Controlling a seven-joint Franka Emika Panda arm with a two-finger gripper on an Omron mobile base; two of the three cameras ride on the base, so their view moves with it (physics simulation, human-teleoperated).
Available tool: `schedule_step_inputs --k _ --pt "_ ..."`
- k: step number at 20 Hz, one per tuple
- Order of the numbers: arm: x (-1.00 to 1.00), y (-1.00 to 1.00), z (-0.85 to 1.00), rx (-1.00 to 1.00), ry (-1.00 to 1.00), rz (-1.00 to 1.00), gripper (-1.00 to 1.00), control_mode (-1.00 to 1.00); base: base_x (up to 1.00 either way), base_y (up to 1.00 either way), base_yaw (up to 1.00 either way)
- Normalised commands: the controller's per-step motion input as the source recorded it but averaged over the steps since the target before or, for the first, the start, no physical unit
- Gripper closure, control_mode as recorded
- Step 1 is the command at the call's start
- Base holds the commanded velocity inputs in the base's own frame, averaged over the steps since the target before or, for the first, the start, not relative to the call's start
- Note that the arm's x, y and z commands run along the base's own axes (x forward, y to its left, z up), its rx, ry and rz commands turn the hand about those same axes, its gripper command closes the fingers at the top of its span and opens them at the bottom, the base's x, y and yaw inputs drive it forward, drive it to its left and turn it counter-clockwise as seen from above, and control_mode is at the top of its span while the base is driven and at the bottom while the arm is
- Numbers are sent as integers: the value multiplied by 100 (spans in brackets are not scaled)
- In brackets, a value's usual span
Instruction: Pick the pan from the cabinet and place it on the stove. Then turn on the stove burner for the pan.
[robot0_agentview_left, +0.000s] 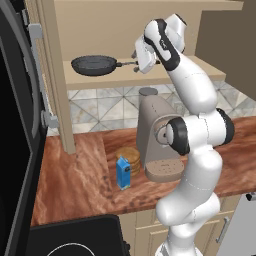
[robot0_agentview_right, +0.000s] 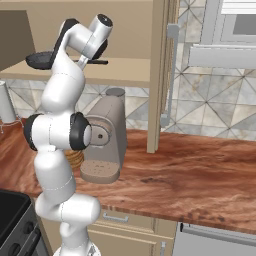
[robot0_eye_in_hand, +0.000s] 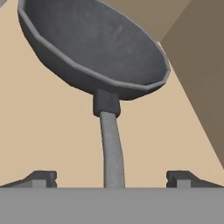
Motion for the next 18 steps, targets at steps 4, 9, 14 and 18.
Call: schedule_step_inputs --k 4,9,14,18 --pt "0 0 0 0 0 0 -100 -100 0 0 0" --pt "0 0 -6 0 0 0 -100 -100 0 0 0" --pt "0 0 -9 0 0 0 -100 -100 0 0 0" --pt "0 0 -5 0 0 0 -100 -100 0 0 0"
